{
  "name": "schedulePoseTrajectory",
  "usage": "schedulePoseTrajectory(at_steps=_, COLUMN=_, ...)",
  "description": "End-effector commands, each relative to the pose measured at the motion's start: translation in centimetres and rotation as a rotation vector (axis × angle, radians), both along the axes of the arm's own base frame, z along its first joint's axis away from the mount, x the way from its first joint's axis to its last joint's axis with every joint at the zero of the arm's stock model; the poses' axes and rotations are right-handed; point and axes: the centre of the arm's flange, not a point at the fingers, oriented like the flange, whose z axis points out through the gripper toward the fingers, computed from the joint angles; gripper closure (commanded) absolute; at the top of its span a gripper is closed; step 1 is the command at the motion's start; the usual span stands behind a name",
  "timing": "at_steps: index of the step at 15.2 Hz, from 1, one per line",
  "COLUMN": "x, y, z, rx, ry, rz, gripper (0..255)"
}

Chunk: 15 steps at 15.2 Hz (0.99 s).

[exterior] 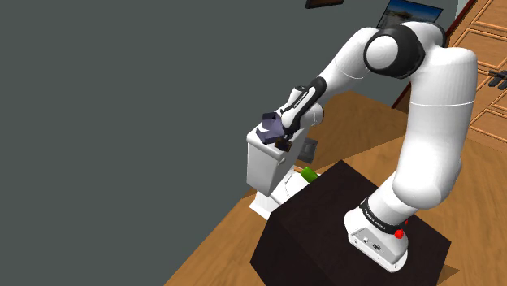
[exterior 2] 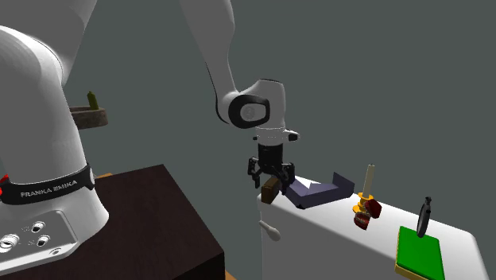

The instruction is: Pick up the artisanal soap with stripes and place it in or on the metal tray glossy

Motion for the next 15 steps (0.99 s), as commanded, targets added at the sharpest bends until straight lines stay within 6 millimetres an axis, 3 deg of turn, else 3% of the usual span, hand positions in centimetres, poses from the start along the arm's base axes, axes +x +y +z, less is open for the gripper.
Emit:
schedulePoseTrajectory(at_steps=1, x=0.0, y=0.0, z=0.0, rx=0.000, ry=0.000, rz=0.000, gripper=0)
schedulePoseTrajectory(at_steps=2, x=0.0, y=0.0, z=0.0, rx=0.000, ry=0.000, rz=0.000, gripper=0)
schedulePoseTrajectory(at_steps=3, x=0.0, y=0.0, z=0.0, rx=0.000, ry=0.000, rz=0.000, gripper=255)
schedulePoseTrajectory(at_steps=12, x=0.0, y=0.0, z=0.0, rx=0.000, ry=0.000, rz=0.000, gripper=255)
schedulePoseTrajectory(at_steps=15, x=0.0, y=0.0, z=1.6, rx=0.000, ry=0.000, rz=0.000, gripper=255)
